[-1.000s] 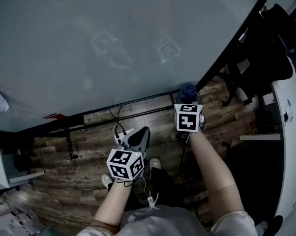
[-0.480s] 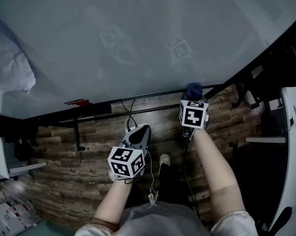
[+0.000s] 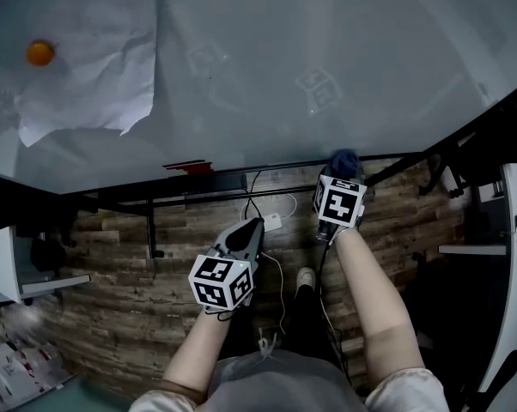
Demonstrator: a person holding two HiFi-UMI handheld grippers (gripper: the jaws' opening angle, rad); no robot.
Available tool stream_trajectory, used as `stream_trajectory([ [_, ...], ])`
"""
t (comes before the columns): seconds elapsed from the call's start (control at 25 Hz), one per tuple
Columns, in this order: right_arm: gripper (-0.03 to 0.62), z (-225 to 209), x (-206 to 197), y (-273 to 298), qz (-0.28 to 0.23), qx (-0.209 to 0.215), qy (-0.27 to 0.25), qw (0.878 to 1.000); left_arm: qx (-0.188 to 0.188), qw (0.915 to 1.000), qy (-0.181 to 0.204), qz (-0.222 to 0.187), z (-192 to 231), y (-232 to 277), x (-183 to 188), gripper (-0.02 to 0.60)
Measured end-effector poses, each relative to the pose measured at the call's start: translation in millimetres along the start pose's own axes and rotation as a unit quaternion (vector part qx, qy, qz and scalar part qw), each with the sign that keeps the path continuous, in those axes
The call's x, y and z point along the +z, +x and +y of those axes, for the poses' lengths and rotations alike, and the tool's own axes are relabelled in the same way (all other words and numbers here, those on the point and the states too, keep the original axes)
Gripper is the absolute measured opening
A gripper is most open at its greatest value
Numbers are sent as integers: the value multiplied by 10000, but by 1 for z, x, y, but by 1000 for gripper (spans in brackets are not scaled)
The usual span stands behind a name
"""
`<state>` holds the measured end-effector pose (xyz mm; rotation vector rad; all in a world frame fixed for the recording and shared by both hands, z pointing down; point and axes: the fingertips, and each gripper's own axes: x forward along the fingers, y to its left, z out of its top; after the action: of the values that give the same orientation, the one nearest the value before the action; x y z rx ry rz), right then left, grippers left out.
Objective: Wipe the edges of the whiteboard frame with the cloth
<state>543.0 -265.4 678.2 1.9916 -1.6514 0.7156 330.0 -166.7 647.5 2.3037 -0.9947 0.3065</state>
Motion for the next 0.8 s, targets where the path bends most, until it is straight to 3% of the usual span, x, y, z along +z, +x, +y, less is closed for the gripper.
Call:
stream_trajectory([
  [0.4,69,97,-5,-9,-48,338,1,9994,81,9998,-174,-70,51,-49,-6,18],
  [0.8,69,175,-6,-15,-83,347,-163,9992,277,9987,-389,-183,103,-94,-8,18],
])
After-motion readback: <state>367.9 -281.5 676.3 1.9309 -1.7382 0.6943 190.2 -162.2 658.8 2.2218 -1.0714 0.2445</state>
